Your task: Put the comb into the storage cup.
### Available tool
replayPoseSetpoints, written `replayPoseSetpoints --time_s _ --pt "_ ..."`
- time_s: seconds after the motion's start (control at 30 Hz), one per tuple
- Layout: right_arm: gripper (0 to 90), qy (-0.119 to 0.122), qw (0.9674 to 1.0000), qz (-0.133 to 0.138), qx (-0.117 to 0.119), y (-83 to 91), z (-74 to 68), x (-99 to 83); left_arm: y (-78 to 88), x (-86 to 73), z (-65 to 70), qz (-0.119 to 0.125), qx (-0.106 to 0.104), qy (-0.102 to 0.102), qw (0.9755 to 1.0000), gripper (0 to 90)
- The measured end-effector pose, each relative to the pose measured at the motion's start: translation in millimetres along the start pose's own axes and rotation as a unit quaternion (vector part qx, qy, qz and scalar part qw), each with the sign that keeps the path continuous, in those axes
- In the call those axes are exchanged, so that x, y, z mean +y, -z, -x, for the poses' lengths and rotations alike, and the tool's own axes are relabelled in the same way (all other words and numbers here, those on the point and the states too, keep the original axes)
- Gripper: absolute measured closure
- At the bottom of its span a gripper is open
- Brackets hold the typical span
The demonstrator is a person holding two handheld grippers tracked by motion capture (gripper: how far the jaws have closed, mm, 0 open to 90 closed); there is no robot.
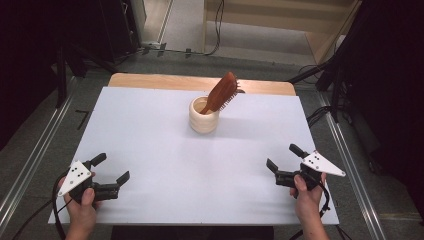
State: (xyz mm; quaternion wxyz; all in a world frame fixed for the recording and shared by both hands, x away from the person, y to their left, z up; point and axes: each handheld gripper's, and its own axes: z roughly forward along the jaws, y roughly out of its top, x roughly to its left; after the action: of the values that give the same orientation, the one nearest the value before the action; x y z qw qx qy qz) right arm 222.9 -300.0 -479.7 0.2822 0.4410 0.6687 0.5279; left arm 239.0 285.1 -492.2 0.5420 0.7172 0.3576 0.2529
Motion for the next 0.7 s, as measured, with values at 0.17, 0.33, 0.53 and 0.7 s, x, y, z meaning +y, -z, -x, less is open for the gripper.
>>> replayPoseSetpoints --time_s 0.17,0.33,0.53,0.7 --pt "0.0 -0.001 1.0 0.0 -0.004 6.6 2.5 -4.3 0.0 0.0 0.1 0.0 0.0 0.0 1.0 0.0" --pt "0.0 0.002 0.9999 0.002 -0.01 11.8 5.3 -8.3 0.0 0.0 0.2 -0.001 0.001 0.0 1.0 0.0" --pt "0.0 0.002 0.9999 0.0 -0.017 18.9 8.2 -12.2 0.1 0.0 0.2 -0.001 0.001 -0.001 1.0 0.0" --pt "0.0 0.003 0.9997 -0.002 -0.025 24.8 11.6 -17.4 0.2 0.0 0.0 0.0 0.001 0.0 1.0 0.0"
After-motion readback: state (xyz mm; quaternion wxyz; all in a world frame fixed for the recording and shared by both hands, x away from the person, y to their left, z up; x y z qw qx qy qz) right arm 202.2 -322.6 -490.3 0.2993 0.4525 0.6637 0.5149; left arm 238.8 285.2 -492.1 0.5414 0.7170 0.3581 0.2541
